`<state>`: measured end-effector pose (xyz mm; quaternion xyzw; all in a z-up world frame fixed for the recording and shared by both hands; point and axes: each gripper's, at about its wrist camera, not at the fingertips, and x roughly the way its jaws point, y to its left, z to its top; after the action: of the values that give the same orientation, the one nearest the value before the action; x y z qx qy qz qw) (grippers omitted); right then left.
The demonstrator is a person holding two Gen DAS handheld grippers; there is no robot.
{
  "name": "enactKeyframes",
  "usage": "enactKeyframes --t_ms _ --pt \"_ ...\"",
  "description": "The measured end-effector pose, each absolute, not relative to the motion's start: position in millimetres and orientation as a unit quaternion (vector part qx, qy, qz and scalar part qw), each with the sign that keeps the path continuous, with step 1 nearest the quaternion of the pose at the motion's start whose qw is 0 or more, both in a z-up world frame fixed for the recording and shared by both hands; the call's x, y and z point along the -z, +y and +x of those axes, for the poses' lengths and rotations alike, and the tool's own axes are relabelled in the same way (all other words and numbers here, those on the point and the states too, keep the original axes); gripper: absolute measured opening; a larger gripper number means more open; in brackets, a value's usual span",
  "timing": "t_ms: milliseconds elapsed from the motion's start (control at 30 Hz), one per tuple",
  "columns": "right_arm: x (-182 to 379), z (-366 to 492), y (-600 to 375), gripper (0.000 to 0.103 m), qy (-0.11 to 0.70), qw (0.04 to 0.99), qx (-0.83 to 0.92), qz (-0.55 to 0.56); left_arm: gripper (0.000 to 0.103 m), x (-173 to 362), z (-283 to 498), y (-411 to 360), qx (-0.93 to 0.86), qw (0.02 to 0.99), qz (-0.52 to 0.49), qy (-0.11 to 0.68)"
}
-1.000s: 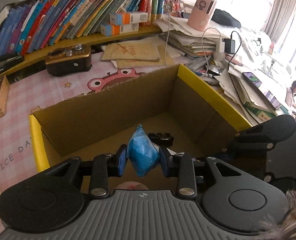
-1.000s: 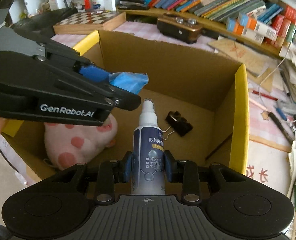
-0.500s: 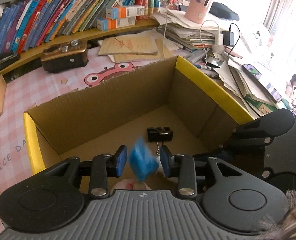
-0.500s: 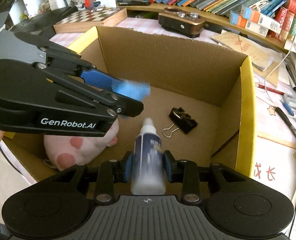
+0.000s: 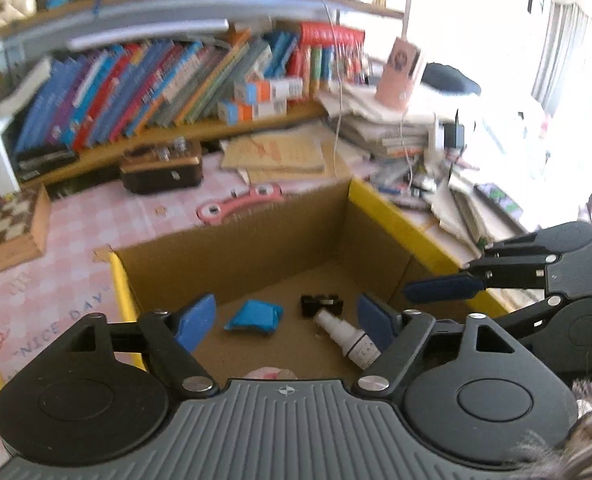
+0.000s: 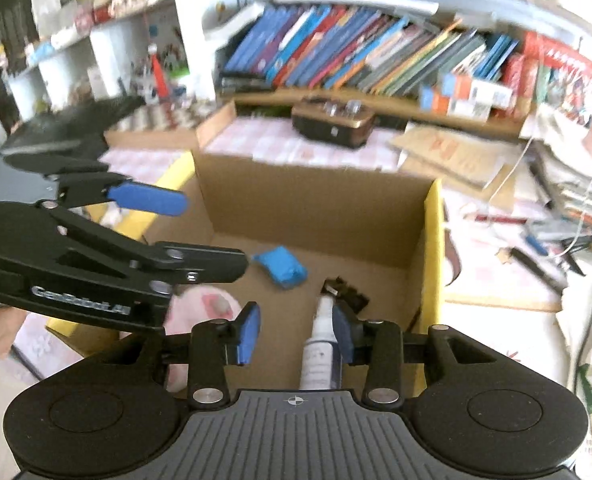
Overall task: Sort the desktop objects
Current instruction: 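Lift both tools out of the yellow box and move back over the table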
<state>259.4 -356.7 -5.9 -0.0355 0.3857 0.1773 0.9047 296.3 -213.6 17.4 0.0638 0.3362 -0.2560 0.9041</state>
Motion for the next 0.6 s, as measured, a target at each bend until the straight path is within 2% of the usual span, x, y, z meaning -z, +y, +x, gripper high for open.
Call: enactKeyframes --t_ms 67,167,333,433,600 --pt "0 251 -358 0.041 0.368 0.913 -0.173 -0.030 0.083 -27 286 -210 0.249 0.913 0.058 0.317" --pt "-8 239 -360 0.051 0.340 0.925 -0.166 -0.024 0.086 -38 270 -205 0.232 0.928 0.052 0.287" --pt "-19 215 -362 0.054 0.297 0.944 -0.144 -0.017 0.093 -50 241 -195 0.202 0.947 0.047 0.244" --pt "-23 200 -364 0.063 0.275 0.953 -0.125 -0.009 0.099 -55 224 -185 0.187 0.955 0.036 0.228" --pt "-22 178 -364 0.072 0.254 0.963 -0.096 -0.004 0.099 -54 203 -162 0.163 0.961 0.010 0.221"
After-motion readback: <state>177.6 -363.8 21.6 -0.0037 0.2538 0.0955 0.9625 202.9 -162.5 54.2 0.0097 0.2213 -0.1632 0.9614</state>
